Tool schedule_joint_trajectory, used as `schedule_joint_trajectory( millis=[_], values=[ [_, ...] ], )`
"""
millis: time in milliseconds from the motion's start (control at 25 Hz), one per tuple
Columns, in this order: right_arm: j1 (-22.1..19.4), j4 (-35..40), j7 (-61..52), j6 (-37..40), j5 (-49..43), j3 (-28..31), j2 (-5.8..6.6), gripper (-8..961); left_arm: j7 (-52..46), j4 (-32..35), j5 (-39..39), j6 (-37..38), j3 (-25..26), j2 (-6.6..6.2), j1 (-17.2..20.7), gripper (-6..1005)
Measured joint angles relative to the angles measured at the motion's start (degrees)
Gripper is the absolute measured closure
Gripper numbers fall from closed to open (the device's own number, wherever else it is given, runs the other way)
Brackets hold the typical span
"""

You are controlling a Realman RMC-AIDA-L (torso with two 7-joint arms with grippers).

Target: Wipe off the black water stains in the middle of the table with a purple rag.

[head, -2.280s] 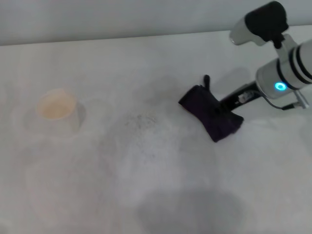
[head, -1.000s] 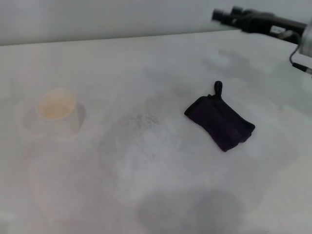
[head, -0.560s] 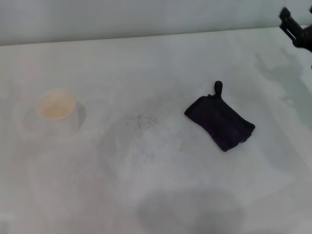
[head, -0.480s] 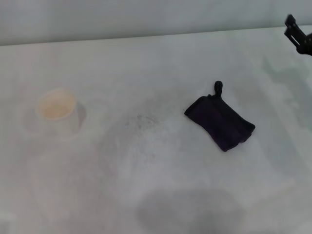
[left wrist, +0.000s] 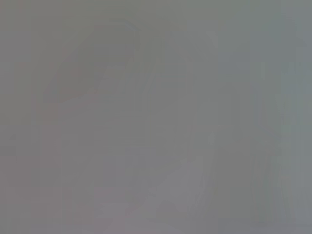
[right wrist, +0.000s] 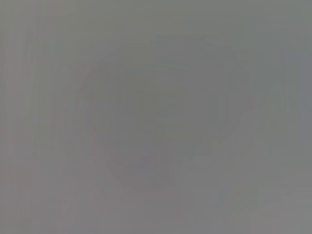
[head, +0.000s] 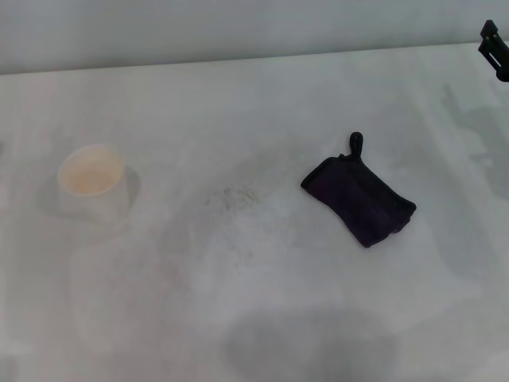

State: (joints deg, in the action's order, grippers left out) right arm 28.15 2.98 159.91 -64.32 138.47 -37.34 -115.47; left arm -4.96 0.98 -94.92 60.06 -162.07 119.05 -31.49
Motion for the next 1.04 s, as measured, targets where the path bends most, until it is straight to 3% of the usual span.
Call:
schedule_joint_trajectory(
  millis=[280, 760, 1040],
  values=[
    [0.3, 1.0, -0.6, 3.8, 0.0, 0.1, 0.02, 77, -0.2, 1.7, 0.1, 0.5, 0.1, 0.09, 0.2, 120],
    [-0.6, 2.5, -1.4, 3.8, 0.0, 0.1, 0.06, 77, 0.5, 4.6, 1.5, 2.6, 0.0, 0.27, 2.4, 119],
    [-0.6, -0.9, -2.2, 3.0, 0.0, 0.1, -0.29, 77, 2.4, 4.4, 4.9, 5.3, 0.0, 0.24, 4.6, 119]
  ],
)
